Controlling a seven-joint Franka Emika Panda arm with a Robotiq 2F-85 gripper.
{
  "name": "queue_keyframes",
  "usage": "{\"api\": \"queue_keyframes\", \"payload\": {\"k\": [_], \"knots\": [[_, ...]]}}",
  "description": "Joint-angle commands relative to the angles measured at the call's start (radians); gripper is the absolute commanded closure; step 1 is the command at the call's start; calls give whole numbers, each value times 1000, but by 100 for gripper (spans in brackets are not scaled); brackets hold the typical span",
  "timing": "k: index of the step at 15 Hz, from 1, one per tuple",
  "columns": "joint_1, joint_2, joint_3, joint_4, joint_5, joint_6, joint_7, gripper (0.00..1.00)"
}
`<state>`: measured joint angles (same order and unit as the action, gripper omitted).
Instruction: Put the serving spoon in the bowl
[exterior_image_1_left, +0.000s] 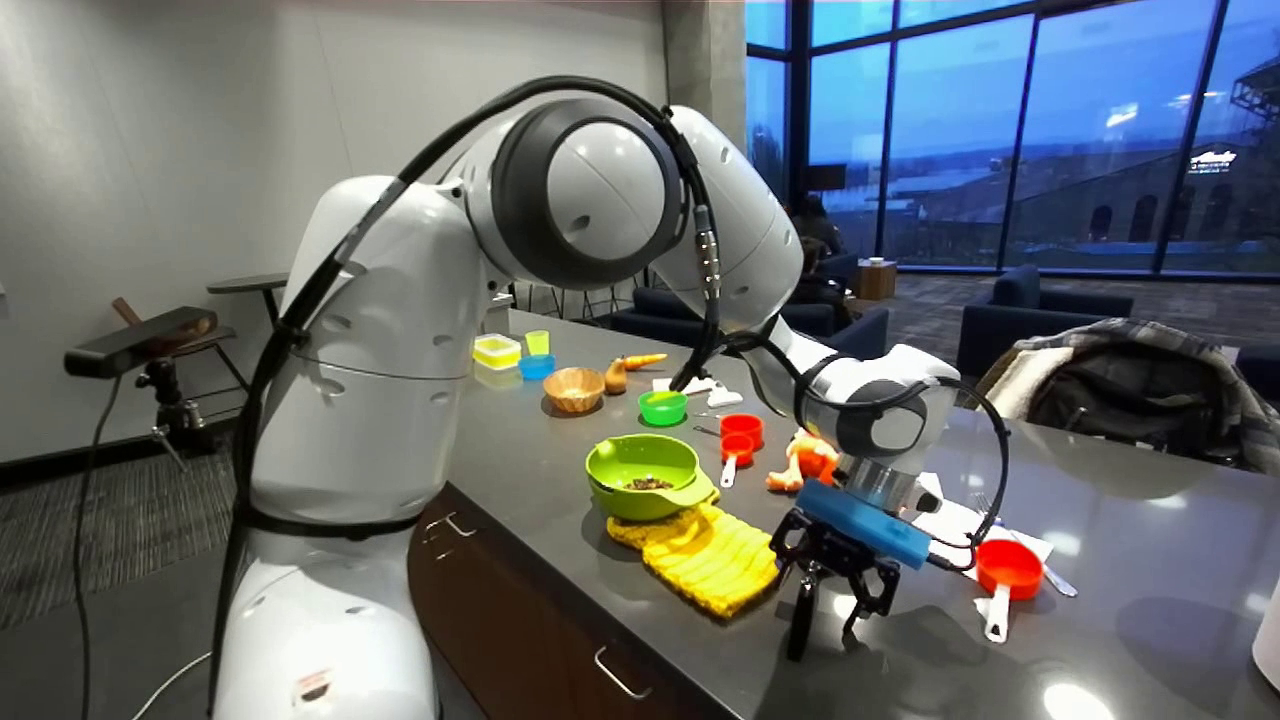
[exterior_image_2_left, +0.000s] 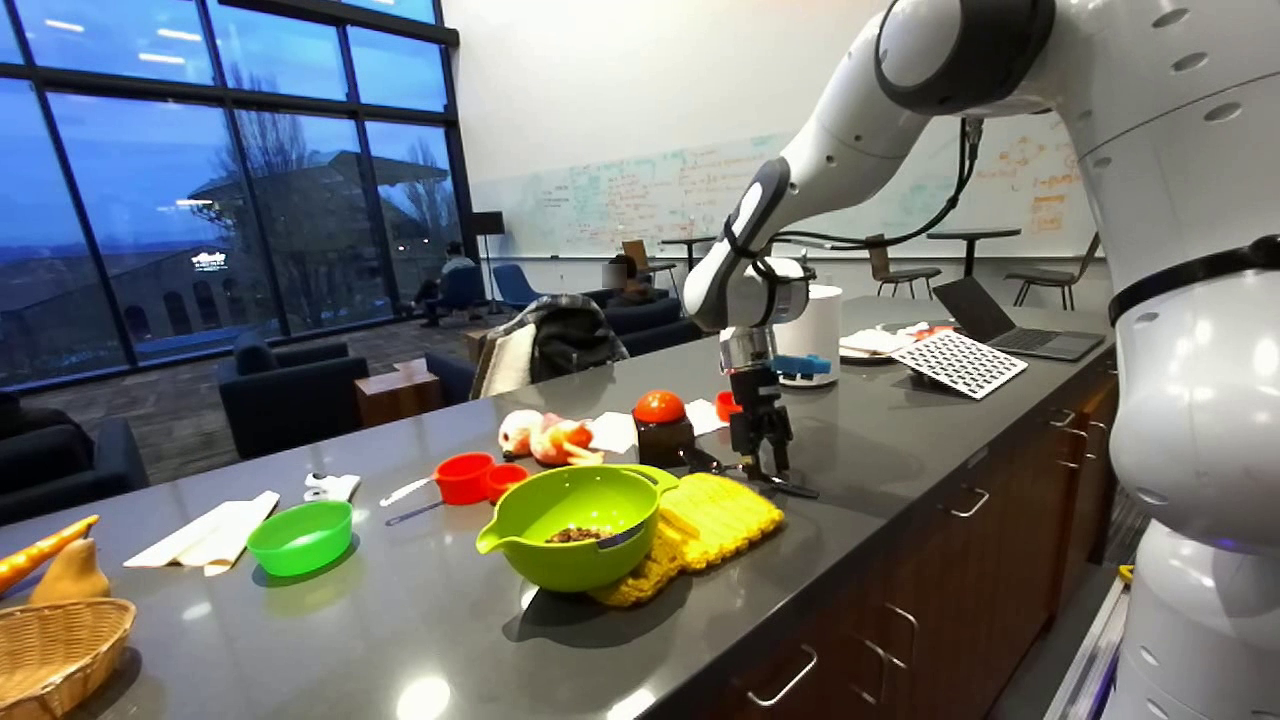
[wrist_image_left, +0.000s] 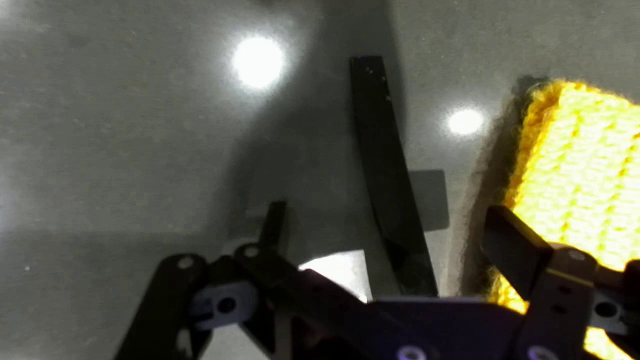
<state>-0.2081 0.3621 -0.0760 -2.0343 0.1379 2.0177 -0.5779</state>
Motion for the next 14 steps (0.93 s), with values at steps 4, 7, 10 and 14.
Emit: {"api": "queue_keyframes", "payload": {"k": [4, 7, 10, 14], "knots": [[5, -6, -4, -54, -40, 140, 81, 0], [3, -26, -7, -96, -30, 207, 123, 0], [5, -56, -12, -146, -37, 277, 153, 0], [18, -75, -30, -211, -97, 387, 215, 0]]}}
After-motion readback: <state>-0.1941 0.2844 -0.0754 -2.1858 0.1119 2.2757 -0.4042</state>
